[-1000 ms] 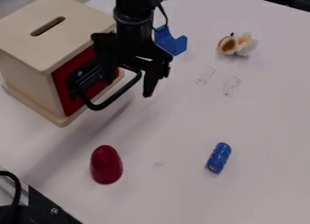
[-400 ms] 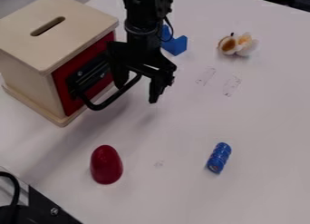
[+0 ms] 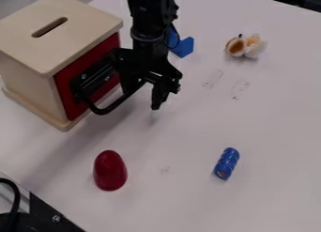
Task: Open the drawer
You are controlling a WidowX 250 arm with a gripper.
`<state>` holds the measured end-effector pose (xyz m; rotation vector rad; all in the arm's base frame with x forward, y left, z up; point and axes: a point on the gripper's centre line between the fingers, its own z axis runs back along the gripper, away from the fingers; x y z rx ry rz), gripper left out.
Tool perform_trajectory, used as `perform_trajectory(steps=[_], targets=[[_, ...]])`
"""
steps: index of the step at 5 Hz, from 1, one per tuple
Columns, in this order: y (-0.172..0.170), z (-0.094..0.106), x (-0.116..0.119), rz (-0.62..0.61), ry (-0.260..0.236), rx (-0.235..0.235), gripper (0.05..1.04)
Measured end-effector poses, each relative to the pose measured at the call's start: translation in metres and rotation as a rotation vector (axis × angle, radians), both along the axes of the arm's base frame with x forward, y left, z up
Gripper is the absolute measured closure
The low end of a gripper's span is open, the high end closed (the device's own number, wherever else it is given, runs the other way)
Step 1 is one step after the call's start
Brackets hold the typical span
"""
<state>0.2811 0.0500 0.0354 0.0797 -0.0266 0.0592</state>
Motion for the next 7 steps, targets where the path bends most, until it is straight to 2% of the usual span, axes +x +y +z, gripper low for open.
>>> perform_trajectory(steps=[1, 2, 3, 7], targets=[[-0.002, 0.0, 0.0, -0.01, -0.001, -0.003, 0.679], [-0.004, -0.001, 0.0, -0.029, -0.001, -0.004, 0.897], [-0.005, 0.0, 0.0, -0.037, 0.001, -0.002, 0.952], [-0.043, 0.001, 0.001, -0.144, -0.008, -0.011, 0.961]])
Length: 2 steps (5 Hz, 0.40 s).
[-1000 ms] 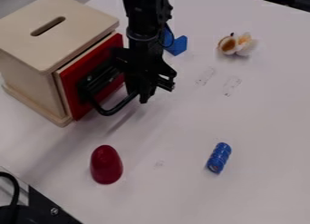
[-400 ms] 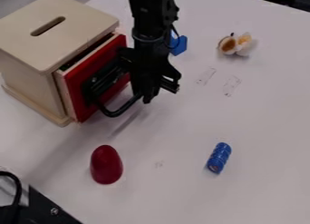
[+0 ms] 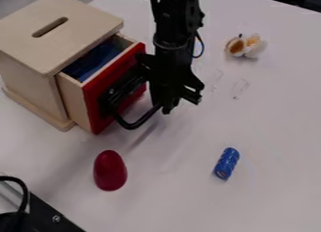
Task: Open the drawer
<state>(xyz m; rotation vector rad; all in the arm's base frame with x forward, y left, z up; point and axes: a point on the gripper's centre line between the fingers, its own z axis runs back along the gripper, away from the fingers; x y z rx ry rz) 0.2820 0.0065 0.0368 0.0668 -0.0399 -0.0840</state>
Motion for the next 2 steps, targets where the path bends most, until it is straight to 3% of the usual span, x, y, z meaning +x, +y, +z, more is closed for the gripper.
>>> perform_trajectory(steps=[2], targets=[[-0.02, -0.003, 0.0, -0.054, 0.003, 0.0, 0.961]])
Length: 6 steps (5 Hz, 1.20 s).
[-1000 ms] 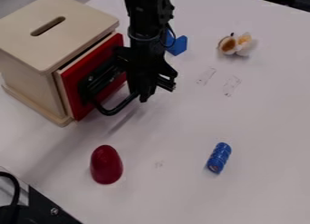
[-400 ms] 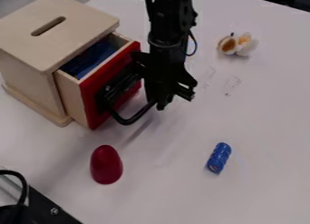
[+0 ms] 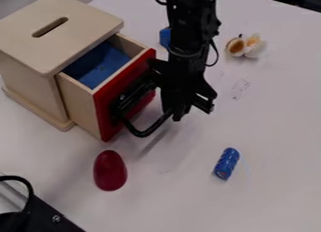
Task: Open the drawer
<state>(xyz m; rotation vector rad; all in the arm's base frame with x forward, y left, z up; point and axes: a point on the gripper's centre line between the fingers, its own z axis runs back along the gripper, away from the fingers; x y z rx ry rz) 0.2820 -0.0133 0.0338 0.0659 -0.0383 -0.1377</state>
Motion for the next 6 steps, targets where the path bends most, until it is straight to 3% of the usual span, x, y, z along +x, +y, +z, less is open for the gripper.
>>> perform_trajectory(steps=[2, 3, 5, 6], targets=[[-0.008, -0.003, 0.001, -0.019, 0.003, -0.005, 0.942], [-0.01, -0.003, 0.004, -0.005, 0.008, -0.004, 0.739], [-0.015, 0.003, 0.009, 0.018, -0.004, 0.016, 0.14], [-0.013, 0.006, 0.009, 0.03, -0.007, 0.04, 0.083]])
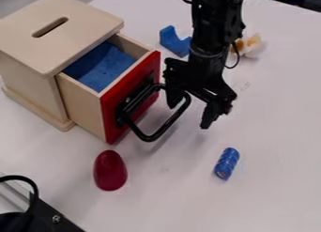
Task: Open the drawer
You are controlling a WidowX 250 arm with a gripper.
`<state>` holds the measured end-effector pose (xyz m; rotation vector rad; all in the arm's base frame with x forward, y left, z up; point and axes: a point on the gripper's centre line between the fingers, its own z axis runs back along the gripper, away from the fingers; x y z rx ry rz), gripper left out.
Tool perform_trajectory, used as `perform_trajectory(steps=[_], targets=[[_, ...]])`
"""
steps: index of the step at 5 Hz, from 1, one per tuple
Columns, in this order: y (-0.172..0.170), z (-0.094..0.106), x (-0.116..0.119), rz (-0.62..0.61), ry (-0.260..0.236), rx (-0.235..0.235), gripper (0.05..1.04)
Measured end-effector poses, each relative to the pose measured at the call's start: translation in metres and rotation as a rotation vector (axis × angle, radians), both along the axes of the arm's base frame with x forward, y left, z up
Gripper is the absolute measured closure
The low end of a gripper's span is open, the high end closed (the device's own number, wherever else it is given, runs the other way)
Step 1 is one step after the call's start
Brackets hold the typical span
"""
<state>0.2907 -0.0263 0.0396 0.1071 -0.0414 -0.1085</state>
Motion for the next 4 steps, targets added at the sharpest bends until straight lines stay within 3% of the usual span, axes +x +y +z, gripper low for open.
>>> perform_trajectory(steps=[2, 3, 4], targets=[[0.0, 0.057, 0.002, 0.024, -0.16, 0.014, 0.083], [-0.005, 0.075, 0.001, 0.02, -0.204, 0.015, 0.083], [-0.007, 0.081, 0.002, 0.014, -0.222, 0.01, 0.083]])
